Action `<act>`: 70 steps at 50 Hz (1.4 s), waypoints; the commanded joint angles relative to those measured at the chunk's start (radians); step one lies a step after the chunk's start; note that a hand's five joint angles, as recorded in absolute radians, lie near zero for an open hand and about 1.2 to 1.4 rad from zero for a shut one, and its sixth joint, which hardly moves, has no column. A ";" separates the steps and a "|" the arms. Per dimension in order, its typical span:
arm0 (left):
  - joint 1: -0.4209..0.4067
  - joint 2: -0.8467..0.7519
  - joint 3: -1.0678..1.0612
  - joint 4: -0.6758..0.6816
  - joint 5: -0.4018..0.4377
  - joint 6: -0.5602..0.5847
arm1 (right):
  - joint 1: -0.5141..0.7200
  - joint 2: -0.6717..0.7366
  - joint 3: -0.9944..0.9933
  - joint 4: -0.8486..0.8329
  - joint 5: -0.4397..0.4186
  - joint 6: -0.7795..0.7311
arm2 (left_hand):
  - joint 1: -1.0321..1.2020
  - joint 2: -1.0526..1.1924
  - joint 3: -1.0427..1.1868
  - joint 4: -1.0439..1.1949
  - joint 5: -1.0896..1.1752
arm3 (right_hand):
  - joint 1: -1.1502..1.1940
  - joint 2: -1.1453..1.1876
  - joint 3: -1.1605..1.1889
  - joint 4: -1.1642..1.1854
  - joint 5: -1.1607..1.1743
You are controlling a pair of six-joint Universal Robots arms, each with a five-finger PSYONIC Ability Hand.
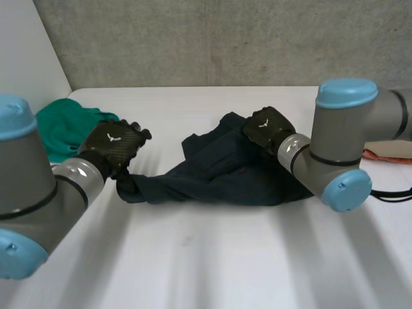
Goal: Fold the laundry.
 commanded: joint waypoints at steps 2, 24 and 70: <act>0.016 -0.053 0.127 -0.139 -0.002 -0.158 | -0.014 -0.032 -0.091 0.169 -0.081 -0.004 | -0.060 -0.046 -0.058 -0.045 -0.057 | 0.049 0.055 0.047 0.071 0.073; 0.024 -0.082 0.175 -0.215 -0.005 -0.242 | 0.008 0.264 -0.257 0.083 -0.117 -0.030 | -0.025 -0.010 -0.023 -0.010 -0.021 | 0.058 0.064 0.055 0.080 0.082; 0.173 -0.231 0.186 -0.258 0.044 0.376 | -0.001 -0.157 -0.082 0.266 0.084 -0.137 | 0.045 0.059 0.047 0.060 0.048 | 0.924 0.930 0.922 0.947 0.948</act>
